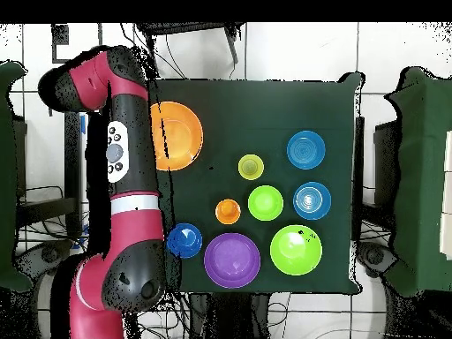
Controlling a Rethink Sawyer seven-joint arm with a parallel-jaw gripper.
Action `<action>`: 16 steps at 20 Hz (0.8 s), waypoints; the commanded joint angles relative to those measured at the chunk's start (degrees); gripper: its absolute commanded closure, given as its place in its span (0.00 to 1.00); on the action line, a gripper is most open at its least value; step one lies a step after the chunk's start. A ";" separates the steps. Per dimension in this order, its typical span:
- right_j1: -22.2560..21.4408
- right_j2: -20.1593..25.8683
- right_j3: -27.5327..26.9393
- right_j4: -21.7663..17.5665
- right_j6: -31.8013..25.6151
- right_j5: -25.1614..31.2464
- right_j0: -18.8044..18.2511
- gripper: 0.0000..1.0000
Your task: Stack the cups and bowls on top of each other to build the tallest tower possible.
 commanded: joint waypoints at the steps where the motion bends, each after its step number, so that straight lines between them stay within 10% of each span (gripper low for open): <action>1: -0.51 0.04 10.20 -1.92 16.29 4.08 2.39 0.00; 16: -3.07 4.62 24.42 1.78 26.24 1.87 8.53 0.00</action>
